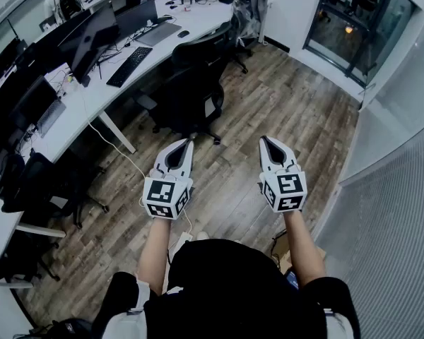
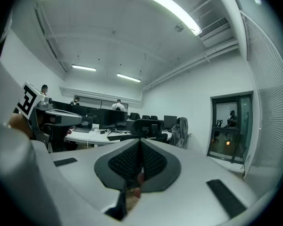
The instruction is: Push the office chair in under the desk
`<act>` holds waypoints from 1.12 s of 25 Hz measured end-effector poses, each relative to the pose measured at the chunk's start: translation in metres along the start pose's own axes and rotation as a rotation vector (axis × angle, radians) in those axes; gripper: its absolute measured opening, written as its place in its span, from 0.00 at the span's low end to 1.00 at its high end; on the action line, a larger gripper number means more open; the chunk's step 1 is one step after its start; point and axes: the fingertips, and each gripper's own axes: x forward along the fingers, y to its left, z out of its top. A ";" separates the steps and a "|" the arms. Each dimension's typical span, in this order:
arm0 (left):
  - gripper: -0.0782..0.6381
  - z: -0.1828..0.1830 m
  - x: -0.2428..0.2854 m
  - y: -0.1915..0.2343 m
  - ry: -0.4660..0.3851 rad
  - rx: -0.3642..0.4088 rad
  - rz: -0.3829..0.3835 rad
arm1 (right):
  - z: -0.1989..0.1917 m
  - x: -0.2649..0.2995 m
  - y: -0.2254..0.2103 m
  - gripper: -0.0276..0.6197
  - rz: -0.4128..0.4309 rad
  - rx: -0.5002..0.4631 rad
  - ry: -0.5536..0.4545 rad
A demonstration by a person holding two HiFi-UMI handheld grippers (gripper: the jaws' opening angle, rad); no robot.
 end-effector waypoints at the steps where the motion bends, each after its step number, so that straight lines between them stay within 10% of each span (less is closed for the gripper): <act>1: 0.13 0.000 0.000 -0.001 0.001 0.001 0.000 | -0.001 -0.001 -0.001 0.08 -0.002 0.002 0.002; 28: 0.13 -0.035 -0.002 -0.070 0.063 0.024 -0.002 | -0.039 -0.049 -0.036 0.08 0.020 0.051 0.015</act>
